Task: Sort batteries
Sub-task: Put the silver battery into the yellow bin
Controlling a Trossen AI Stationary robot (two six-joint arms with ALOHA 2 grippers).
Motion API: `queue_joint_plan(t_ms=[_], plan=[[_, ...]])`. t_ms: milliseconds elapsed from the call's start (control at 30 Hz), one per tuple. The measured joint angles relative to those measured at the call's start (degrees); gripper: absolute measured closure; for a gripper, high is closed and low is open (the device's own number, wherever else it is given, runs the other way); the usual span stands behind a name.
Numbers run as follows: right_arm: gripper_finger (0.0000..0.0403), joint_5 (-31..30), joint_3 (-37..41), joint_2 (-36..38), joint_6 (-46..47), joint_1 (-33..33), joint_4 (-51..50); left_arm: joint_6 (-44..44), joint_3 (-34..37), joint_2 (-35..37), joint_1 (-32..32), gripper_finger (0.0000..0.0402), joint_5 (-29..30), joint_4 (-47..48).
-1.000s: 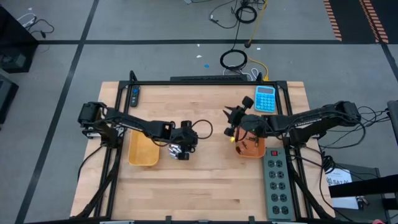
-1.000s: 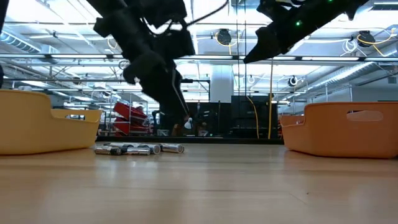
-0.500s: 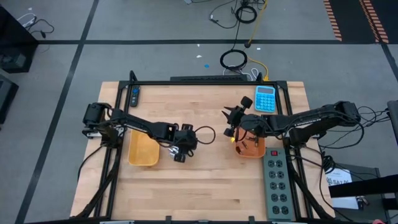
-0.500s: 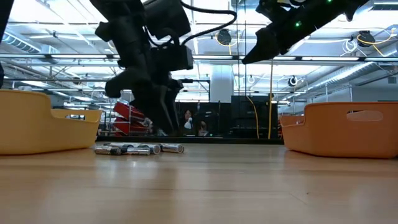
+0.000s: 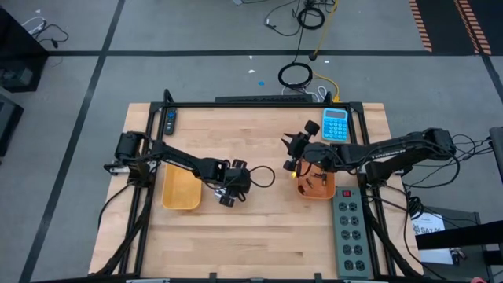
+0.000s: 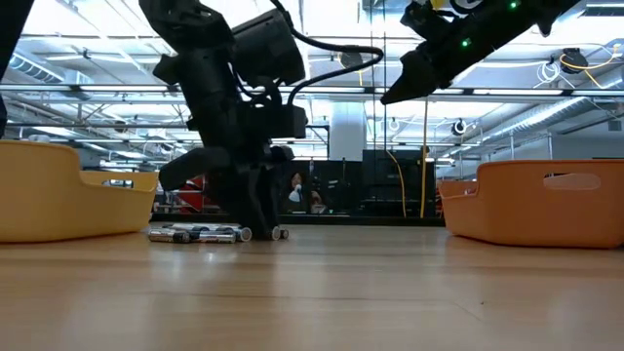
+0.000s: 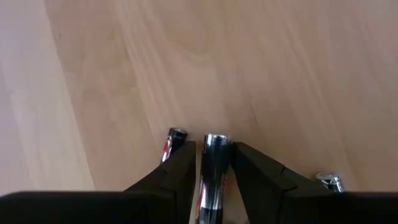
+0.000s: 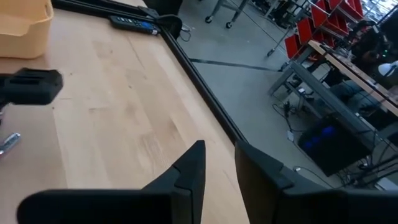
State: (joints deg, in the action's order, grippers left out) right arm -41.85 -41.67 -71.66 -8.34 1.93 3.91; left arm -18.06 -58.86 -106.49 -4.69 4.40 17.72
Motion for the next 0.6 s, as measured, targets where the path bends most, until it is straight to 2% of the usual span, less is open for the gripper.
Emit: queue_joint_plan(t_ms=[167,333,600], plan=[[0.0323,0.0,0.07,0.0,0.11,-0.39,-0.35,-0.83,-0.05,-1.05,0.02,0.0286,-0.46,0.08],[0.0323,0.01,0.09,0.0,0.65,-0.8,-0.62,-0.91,-0.01,-1.12,0.28,0.0353,-2.88,0.24],[0.0323,0.02,0.11,0.0,1.22,-0.85,-1.05,-1.72,-1.47,-0.67,0.09,0.0357,-2.28,2.6]])
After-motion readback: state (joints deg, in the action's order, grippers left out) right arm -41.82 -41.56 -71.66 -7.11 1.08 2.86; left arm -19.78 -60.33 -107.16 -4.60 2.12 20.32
